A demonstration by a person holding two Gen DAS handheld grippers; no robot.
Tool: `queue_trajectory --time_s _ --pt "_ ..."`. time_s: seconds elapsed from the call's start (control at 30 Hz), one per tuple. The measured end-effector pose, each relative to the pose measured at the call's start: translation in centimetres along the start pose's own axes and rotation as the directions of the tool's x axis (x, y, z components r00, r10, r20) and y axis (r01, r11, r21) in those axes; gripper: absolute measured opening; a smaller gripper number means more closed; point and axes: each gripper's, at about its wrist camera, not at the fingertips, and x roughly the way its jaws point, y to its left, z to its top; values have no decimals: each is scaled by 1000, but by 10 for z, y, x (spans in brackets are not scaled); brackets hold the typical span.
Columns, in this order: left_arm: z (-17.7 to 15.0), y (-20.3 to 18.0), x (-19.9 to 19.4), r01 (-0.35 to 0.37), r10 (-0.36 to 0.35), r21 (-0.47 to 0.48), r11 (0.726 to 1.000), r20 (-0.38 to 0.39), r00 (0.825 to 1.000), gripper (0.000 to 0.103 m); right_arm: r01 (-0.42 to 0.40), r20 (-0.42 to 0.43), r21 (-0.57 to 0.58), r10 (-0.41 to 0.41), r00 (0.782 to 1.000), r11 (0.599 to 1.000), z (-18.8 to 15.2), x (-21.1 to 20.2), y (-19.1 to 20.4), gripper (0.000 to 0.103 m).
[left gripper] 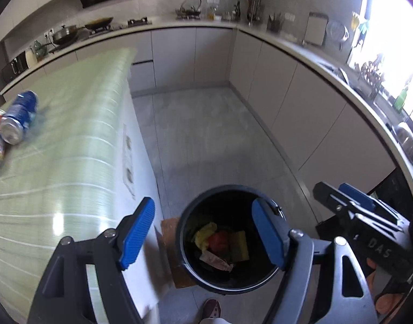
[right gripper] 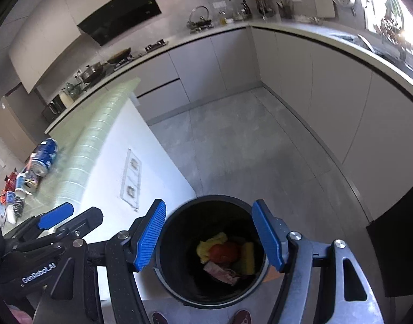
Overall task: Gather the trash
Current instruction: 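Open both tools to drop the cloth and bag into the bin, then grasp the blue paper cup with the left tool while the right tool grasps the blue can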
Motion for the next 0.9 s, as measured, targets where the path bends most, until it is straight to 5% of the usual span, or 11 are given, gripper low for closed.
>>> queue_trajectory --time_s 0.37,0.9 --pt "-5 126 -78 -83 93 -135 987 68 993 77 -120 8 -95 122 993 988 -2 -20 148 69" --pt "-28 336 -125 -170 195 -229 959 92 977 79 -205 8 -205 211 978 957 -47 3 385 69"
